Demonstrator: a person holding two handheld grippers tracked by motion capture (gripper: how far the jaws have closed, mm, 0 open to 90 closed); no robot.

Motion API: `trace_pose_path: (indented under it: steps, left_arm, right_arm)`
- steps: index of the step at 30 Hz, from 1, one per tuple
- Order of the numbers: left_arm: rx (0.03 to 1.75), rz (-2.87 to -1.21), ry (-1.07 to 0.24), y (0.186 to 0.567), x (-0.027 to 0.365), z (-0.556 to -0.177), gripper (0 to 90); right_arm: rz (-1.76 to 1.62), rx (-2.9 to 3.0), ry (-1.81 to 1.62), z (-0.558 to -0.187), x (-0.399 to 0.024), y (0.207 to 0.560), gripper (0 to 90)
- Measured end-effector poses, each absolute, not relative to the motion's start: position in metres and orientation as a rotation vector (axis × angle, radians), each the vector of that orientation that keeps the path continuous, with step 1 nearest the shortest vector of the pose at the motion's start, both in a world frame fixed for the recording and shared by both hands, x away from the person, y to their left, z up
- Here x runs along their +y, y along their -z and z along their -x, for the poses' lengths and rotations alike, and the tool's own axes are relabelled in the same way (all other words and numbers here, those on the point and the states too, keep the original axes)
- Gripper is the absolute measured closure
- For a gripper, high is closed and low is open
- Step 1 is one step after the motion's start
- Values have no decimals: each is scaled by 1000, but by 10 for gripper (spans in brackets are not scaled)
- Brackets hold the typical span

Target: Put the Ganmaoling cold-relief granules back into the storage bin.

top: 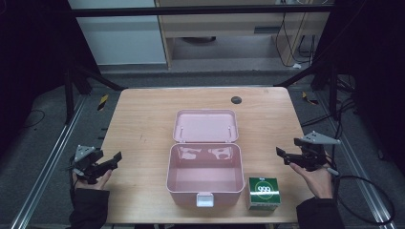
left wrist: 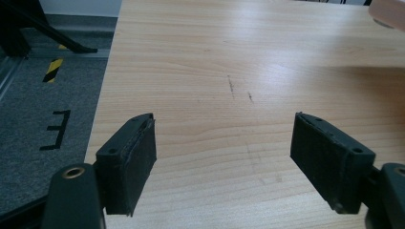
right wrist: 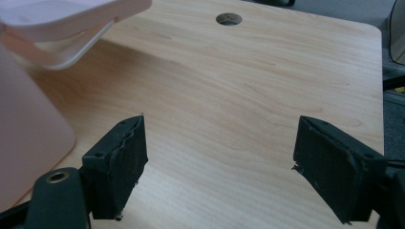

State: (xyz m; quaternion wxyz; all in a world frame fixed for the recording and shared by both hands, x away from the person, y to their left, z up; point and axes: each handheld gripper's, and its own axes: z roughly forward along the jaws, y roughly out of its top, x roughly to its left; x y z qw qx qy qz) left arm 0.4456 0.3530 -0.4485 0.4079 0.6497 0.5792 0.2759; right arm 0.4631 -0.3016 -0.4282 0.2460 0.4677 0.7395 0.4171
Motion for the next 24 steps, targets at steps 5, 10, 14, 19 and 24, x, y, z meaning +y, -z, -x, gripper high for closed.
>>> trace_pose_path:
  steps: [5, 10, 14, 19, 24]
  left_arm:
    - [1481, -1674, -704, 455, 353, -448, 239]
    - [1489, -1701, -703, 459, 351, -450, 241]
    - [1494, -1705, -701, 460, 351, -451, 242]
    - [1489, -1719, -713, 460, 350, -451, 241]
    - [1492, -1728, -709, 460, 349, -452, 241]
  right_arm:
    - [-1253, 2043, -1141, -457, -309, 424, 191]
    - [-1186, 2094, -1135, -452, -306, 413, 185]
    - [-1115, 2168, -1120, -448, -298, 401, 186]
    - [-975, 2306, -1053, -445, -280, 388, 183]
    - [-874, 2412, -1042, -445, -265, 384, 166]
